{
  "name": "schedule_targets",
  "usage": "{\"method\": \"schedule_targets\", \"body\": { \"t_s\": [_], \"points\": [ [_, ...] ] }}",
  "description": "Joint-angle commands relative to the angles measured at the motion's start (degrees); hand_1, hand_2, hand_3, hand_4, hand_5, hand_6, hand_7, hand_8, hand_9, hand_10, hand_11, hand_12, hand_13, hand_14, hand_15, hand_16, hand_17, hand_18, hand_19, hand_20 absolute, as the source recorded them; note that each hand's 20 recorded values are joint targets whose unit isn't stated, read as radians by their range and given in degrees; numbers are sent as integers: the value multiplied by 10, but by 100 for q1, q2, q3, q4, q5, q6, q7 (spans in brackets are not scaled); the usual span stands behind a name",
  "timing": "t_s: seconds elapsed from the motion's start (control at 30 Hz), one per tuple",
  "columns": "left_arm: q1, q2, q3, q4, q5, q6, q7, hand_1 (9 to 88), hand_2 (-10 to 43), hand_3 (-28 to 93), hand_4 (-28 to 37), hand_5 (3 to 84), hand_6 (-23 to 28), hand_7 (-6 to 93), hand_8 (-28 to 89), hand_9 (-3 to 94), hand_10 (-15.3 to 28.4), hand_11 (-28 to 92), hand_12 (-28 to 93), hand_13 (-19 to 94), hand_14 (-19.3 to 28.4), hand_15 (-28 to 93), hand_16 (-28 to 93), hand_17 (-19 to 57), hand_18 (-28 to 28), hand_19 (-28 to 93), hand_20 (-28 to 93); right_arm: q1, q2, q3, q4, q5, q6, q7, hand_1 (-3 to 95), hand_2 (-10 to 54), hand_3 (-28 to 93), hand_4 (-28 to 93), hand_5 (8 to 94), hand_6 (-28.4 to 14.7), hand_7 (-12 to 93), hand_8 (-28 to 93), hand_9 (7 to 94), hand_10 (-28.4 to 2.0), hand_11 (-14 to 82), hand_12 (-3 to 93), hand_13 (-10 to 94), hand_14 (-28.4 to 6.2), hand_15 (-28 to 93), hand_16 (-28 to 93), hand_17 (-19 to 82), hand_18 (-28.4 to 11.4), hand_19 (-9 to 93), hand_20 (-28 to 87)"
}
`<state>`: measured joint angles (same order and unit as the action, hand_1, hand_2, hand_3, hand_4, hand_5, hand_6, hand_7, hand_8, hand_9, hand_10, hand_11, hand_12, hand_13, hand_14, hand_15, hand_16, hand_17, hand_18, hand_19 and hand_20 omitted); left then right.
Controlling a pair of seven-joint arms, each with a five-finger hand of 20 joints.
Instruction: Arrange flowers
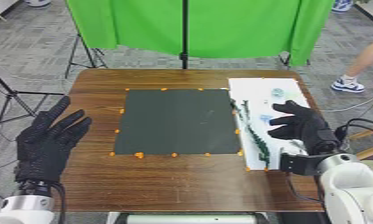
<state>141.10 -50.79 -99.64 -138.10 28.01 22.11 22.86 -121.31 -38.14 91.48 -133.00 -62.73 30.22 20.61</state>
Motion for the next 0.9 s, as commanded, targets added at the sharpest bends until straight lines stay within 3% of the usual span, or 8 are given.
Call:
{"method": "schedule_targets", "body": {
  "t_s": [0.03,0.17,0.27,0.43,0.6,0.63,0.73,0.9],
  "points": [
    [59,-49,0,24,-29,35,-63,188,94,769,-283,319,71,139,-95,307,197,252,118,226,268,456,-71,-115,218,491,114,472,-51,-405,-40,-728,32,706,120,64,757,-269,463,-73,147,-119,533,-217,197,121,502,-221,427,73,224,-284,700,15],
    [-25,-62,33,40,-4,9,-127,188,94,769,-283,320,72,139,-95,308,197,256,116,226,269,461,-74,-115,218,492,113,404,-15,-388,-123,-1336,-19,1200,143,48,748,-262,475,-74,152,-119,560,-217,211,124,550,-209,467,79,241,-284,722,-2],
    [-13,-57,37,31,1,20,-152,189,94,769,-283,320,72,140,-95,308,197,256,115,226,270,463,-76,-115,218,493,113,610,159,-787,-180,-2516,299,2080,157,37,727,-253,505,-77,159,-122,614,-215,274,142,625,-184,558,84,262,-284,754,-29],
    [45,-79,-2,13,1,38,-150,190,94,769,-283,321,73,140,-95,308,197,259,115,226,269,464,-78,-114,218,494,111,680,222,-935,-312,-3619,-216,2874,160,18,692,-233,546,-83,170,-115,646,-216,401,175,663,-170,655,83,294,-278,825,-52],
    [26,-100,-8,14,19,28,-208,192,94,768,-283,320,73,140,-95,308,197,261,115,226,268,468,-80,-114,218,495,110,713,91,-911,-412,-3873,-855,3348,175,13,671,-205,566,-88,174,-113,647,-221,412,177,663,-171,662,86,361,-268,896,-144],
    [38,-83,0,11,3,39,-157,192,94,768,-283,321,73,140,-95,308,197,261,115,226,269,468,-80,-114,218,495,110,774,87,-950,-408,-3889,-936,3411,184,11,664,-203,572,-90,171,-110,650,-223,411,177,669,-171,662,90,400,-257,913,-155],
    [37,-75,-20,8,6,46,-211,192,95,768,-283,321,73,140,-95,308,197,262,114,225,269,469,-81,-114,218,496,110,895,25,-1026,-424,-4035,-1349,3668,202,7,649,-195,588,-97,164,-104,662,-228,416,182,695,-163,670,98,496,-207,930,-191],
    [14,-94,-58,3,36,21,-256,192,94,769,-283,321,73,141,-95,308,196,265,114,226,270,469,-82,-114,218,497,109,1225,-23,-1327,-419,-4248,-1915,4054,227,2,639,-188,605,-101,170,-102,674,-229,435,189,723,-154,678,106,550,-181,932,-193]
  ]
}}
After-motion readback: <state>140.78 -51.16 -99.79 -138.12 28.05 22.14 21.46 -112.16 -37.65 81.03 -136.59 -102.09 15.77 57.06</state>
